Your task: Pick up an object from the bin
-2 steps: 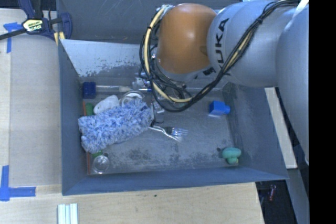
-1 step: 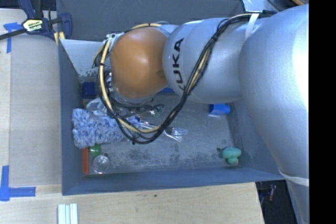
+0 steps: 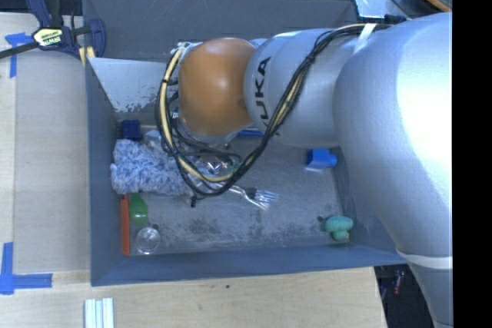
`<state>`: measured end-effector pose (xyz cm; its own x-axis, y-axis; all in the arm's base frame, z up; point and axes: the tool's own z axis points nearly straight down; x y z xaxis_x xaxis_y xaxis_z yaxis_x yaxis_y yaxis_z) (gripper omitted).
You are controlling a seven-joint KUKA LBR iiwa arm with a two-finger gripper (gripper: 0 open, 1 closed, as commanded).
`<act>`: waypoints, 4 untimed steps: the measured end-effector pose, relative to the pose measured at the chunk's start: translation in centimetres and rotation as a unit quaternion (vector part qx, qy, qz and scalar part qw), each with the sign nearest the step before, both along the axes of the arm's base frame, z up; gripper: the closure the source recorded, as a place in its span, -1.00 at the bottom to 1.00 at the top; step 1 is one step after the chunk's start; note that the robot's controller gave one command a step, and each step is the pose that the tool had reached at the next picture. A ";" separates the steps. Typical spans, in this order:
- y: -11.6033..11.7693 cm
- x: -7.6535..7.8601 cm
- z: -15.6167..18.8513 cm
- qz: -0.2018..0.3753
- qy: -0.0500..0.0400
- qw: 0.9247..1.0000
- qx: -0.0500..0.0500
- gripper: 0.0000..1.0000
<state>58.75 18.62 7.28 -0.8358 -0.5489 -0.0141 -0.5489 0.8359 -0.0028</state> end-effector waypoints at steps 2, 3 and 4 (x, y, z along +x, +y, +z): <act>5.1 -0.5 0.0 0.256 0.000 0.967 -0.008 1.00; 4.9 -0.5 1.4 0.255 0.000 0.967 -0.008 1.00; 5.0 -0.7 4.7 0.254 0.002 0.967 -0.007 1.00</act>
Offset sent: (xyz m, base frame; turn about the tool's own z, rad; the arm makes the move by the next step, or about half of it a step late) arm 0.0000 0.0000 0.0000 0.0000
